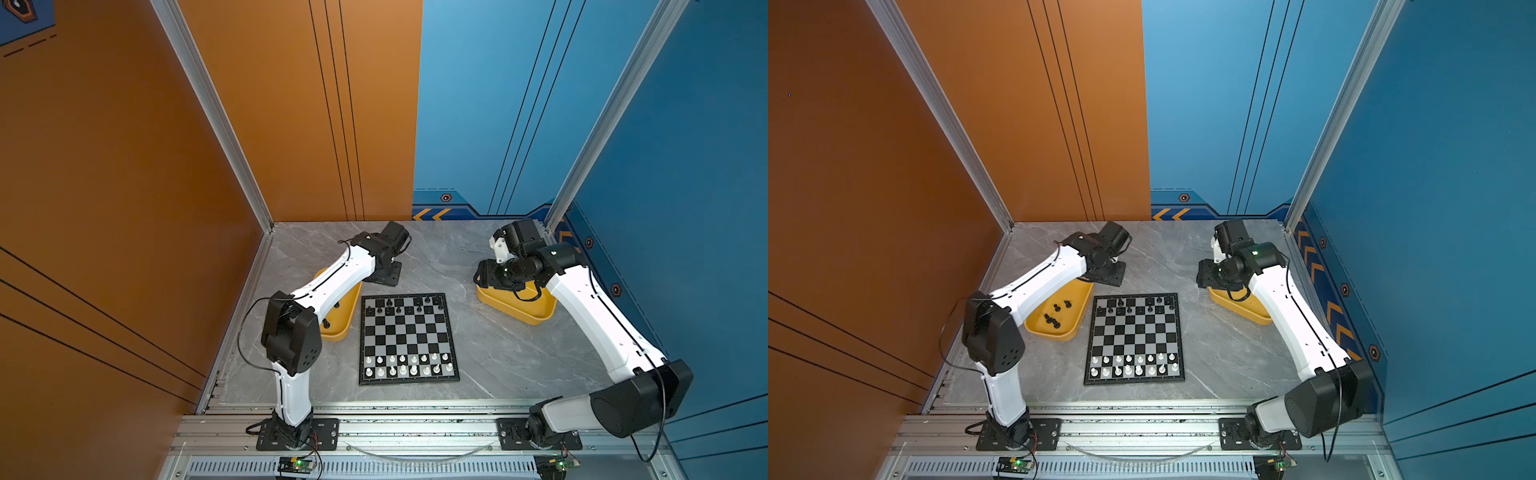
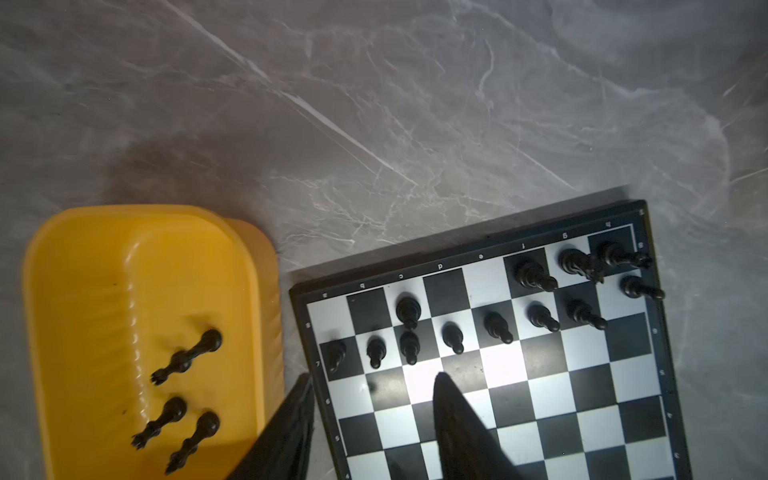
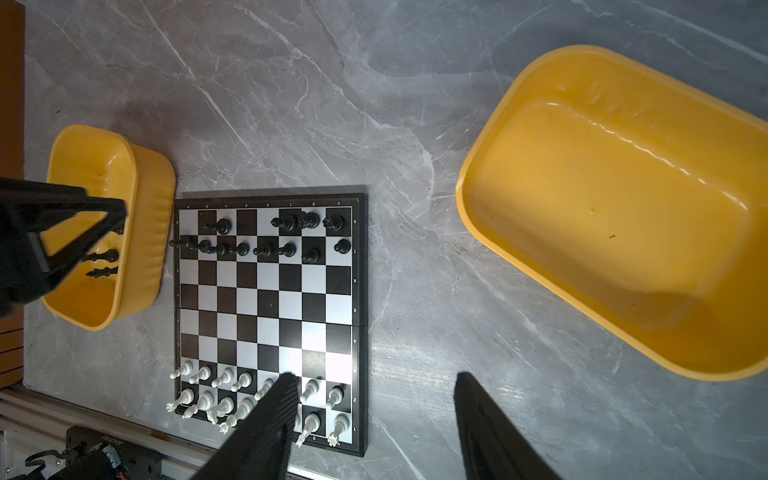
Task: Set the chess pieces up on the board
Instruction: 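Swing the left gripper back over the black-piece tray and lower it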
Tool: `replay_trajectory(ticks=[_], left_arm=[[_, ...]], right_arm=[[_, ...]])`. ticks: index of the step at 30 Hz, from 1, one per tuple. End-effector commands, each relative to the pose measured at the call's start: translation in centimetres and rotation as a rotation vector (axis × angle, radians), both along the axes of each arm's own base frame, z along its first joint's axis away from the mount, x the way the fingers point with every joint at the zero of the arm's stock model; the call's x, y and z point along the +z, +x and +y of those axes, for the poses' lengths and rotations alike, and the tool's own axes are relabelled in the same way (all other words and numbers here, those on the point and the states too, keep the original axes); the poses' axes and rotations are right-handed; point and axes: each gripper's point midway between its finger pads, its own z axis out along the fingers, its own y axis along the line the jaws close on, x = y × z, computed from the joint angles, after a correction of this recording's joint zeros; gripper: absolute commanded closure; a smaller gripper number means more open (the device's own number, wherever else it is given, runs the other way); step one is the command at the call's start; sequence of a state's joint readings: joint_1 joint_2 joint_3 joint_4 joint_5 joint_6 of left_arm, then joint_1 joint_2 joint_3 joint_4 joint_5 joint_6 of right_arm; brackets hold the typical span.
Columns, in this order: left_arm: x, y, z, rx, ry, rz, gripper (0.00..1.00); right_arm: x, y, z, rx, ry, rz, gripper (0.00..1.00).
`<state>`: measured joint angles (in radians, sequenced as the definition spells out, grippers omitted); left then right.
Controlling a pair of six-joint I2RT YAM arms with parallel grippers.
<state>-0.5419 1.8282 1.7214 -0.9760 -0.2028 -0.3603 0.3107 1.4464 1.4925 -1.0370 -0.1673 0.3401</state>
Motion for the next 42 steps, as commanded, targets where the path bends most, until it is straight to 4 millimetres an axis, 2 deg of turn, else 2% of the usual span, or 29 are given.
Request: replay_trajectory(ticks=[1,7,13,24,32,42], left_arm=[[-0.5,-1.0,4.2,0.11,0.037,0.013,0.51],[-3.6,-3.5,9.9,0.285,0.012,0.079,0.52],[-6.2,-4.6,13.3,0.41,-0.006,0.114,0.53],[-9.0,-2.6,13.9,0.482,-0.024,0.162,0.56],[-10.5,-1.0,14.0,0.512,-0.017,0.187,0.59],[-12.1,-0.3,13.9,0.535,-0.019,0.226,0.63]], right_arm=[[0.5,0.8,1.6,0.035,0.025,-0.011,0.37],[0.2,1.7,3.2,0.069,0.032,-0.01,0.37],[0.2,2.5,4.4,0.091,0.037,-0.01,0.37],[0.1,2.7,4.5,0.082,0.028,-0.01,0.37],[0.1,2.8,3.7,0.058,0.013,-0.016,0.37],[0.0,3.1,2.3,0.022,0.015,-0.012,0.37]])
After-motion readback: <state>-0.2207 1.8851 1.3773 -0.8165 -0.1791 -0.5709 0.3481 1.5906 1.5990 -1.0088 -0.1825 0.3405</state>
